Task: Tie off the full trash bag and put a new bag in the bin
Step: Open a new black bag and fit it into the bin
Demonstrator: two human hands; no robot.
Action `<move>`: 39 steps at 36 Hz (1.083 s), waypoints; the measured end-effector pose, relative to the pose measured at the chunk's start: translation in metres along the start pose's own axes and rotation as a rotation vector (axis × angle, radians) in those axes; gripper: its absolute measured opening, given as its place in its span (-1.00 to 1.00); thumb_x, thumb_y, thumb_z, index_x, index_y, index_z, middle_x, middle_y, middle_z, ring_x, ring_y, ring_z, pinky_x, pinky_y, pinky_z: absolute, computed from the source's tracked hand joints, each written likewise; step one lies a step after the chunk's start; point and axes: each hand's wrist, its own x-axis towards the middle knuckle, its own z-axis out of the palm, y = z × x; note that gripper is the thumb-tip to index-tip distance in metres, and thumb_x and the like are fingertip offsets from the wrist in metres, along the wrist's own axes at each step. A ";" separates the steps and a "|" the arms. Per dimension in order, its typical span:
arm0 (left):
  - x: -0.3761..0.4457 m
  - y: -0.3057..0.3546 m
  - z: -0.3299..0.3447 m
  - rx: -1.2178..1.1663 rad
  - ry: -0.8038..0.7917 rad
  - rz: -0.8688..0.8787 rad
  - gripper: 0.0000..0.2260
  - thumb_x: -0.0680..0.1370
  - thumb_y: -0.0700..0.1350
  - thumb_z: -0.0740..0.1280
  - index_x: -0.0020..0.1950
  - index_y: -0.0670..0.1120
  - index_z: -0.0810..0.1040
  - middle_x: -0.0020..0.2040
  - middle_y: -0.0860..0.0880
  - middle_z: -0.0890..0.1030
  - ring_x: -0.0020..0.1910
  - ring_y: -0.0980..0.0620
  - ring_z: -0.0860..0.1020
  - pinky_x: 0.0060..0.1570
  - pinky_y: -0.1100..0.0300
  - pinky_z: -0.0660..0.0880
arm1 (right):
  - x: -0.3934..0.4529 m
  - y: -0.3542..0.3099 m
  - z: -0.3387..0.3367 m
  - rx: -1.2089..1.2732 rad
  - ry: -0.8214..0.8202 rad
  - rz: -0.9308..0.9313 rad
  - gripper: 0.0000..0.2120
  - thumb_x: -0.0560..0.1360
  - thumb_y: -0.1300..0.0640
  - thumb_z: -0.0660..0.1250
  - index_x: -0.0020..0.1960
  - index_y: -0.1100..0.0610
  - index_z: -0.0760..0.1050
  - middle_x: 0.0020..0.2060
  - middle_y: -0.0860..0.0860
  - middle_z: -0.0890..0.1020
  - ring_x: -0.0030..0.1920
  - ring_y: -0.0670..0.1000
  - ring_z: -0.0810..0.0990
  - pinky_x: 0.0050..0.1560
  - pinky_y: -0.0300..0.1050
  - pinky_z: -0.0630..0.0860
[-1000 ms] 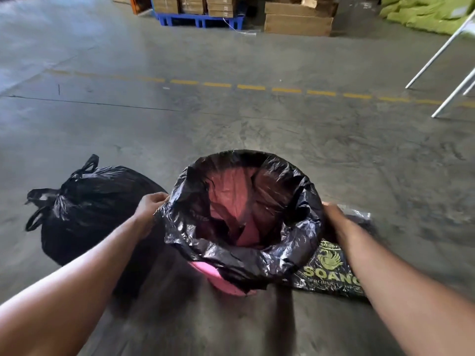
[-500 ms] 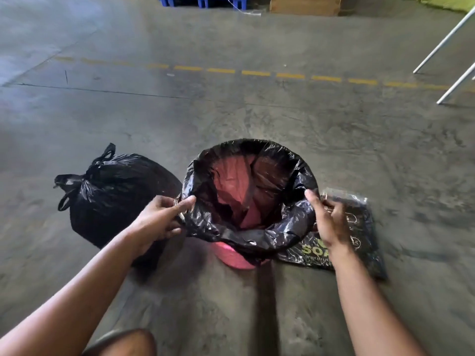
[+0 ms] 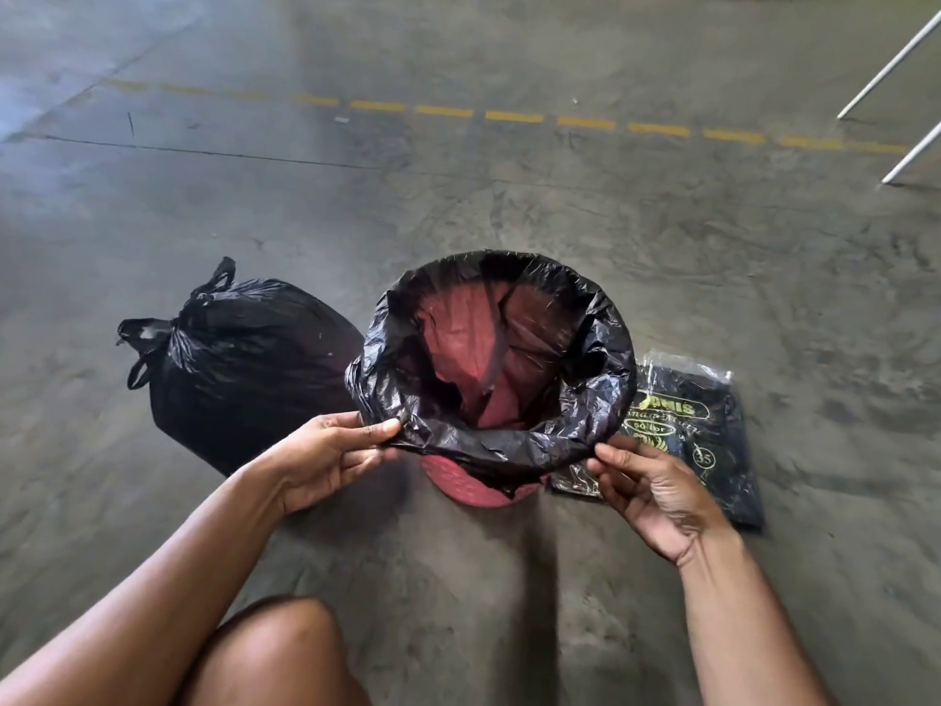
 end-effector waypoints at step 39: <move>0.018 0.035 0.028 0.579 0.537 0.316 -0.57 0.37 0.00 0.56 0.20 0.07 0.55 -0.04 -0.06 0.68 -0.16 -0.03 0.70 -0.16 -0.01 0.70 | 0.059 -0.069 0.032 -1.179 0.387 -0.440 -0.55 0.48 -0.08 0.40 0.29 0.08 0.45 0.08 0.07 0.62 0.01 0.12 0.56 -0.05 -0.08 0.41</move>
